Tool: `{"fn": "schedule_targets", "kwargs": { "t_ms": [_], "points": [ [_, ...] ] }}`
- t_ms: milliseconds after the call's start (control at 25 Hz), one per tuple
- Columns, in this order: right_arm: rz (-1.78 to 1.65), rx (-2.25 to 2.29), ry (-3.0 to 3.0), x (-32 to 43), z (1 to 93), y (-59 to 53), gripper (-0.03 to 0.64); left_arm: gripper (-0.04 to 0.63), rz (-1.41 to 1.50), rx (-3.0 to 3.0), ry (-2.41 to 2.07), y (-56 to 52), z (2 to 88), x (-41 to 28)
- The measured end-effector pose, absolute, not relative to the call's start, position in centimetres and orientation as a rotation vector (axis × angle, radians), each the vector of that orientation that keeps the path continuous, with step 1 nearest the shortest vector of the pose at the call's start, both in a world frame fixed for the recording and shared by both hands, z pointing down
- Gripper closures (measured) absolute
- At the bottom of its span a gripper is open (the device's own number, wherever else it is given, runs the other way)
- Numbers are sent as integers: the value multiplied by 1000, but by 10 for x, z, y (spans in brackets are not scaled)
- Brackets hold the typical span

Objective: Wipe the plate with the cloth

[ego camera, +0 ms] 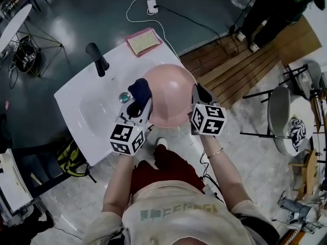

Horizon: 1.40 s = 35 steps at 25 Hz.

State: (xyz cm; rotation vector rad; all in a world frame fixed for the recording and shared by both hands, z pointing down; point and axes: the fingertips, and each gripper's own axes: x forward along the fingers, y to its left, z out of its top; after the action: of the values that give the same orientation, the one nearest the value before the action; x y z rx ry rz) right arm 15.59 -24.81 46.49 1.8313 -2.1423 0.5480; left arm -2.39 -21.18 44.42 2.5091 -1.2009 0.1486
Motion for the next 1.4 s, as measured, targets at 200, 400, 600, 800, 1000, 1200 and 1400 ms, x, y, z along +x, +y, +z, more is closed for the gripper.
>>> {"fn": "schedule_targets", "kwargs": {
  "t_ms": [200, 400, 600, 800, 1000, 1200, 1400],
  "points": [
    [562, 1844, -2151, 155, 466, -248, 573, 516, 149, 2515, -1205, -210, 443, -27],
    [570, 1849, -2157, 156, 467, -249, 574, 516, 158, 2514, -1203, -212, 445, -26],
    [579, 1841, -2171, 156, 467, -253, 573, 517, 173, 2513, -1196, -217, 446, -22],
    [582, 1829, -2176, 155, 469, -254, 573, 516, 180, 2510, -1178, -223, 449, -16],
    [562, 1823, -2185, 153, 465, -252, 574, 517, 244, 2491, -1134, -232, 458, -10],
    [518, 1812, -2207, 153, 460, -253, 573, 517, 397, 2405, -1115, -250, 486, -10],
    [454, 1773, -2240, 146, 452, -253, 572, 517, 495, 2364, -1095, -270, 501, -5]
  ]
}}
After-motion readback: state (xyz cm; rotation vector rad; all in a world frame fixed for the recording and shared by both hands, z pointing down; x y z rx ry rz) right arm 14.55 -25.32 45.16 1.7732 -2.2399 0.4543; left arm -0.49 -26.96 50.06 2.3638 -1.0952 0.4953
